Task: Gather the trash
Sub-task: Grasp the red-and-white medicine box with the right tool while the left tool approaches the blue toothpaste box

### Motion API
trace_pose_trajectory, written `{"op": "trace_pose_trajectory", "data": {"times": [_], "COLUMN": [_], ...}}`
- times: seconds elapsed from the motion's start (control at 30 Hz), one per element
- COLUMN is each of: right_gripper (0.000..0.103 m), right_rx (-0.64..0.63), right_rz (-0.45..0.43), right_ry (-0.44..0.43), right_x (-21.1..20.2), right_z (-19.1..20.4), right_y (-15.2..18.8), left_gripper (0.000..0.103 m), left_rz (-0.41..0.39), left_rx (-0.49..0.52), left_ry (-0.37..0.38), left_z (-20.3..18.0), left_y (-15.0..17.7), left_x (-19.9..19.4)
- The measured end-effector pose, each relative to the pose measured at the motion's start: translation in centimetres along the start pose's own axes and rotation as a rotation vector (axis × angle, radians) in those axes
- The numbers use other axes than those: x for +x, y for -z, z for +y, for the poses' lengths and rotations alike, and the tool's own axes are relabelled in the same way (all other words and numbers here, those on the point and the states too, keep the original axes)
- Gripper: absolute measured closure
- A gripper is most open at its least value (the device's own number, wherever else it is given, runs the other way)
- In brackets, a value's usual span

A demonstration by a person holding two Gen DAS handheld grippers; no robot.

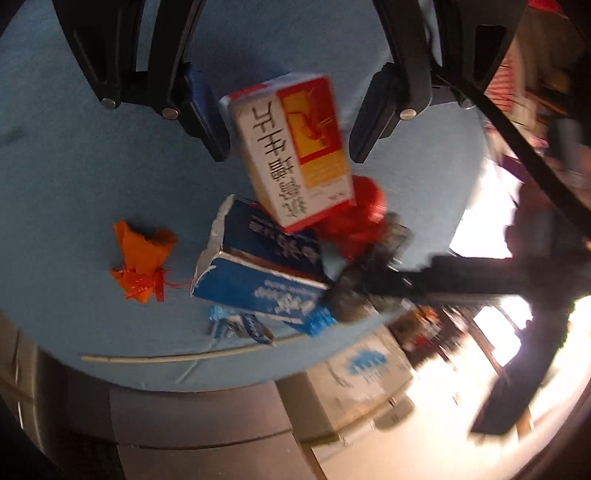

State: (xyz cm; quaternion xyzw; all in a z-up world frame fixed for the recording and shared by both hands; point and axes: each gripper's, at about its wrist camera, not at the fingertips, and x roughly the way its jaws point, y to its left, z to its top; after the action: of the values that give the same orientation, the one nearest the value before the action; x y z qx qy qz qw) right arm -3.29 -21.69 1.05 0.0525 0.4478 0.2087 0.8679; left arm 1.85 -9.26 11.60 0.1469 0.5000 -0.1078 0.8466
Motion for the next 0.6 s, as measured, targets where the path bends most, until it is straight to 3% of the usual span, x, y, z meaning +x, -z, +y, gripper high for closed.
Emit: {"op": "trace_pose_trajectory", "data": {"times": [0.07, 0.33, 0.6], "right_gripper": [0.046, 0.047, 0.047], "right_rx": [-0.029, 0.015, 0.198], "right_rz": [0.014, 0.018, 0.019], "right_ry": [0.048, 0.085, 0.069], "right_x": [0.6, -1.8, -6.1], "right_z": [0.7, -0.7, -6.2], "right_y": [0.3, 2.7, 6.0], "left_gripper": [0.024, 0.024, 0.024], "left_rz": [0.0, -0.015, -0.071], "left_rx": [0.022, 0.126, 0.394], "left_ry": [-0.006, 0.001, -0.005], "left_z": [-0.5, -3.3, -9.1], "left_y": [-0.2, -1.2, -2.0], "left_x": [0.2, 0.0, -0.8]}}
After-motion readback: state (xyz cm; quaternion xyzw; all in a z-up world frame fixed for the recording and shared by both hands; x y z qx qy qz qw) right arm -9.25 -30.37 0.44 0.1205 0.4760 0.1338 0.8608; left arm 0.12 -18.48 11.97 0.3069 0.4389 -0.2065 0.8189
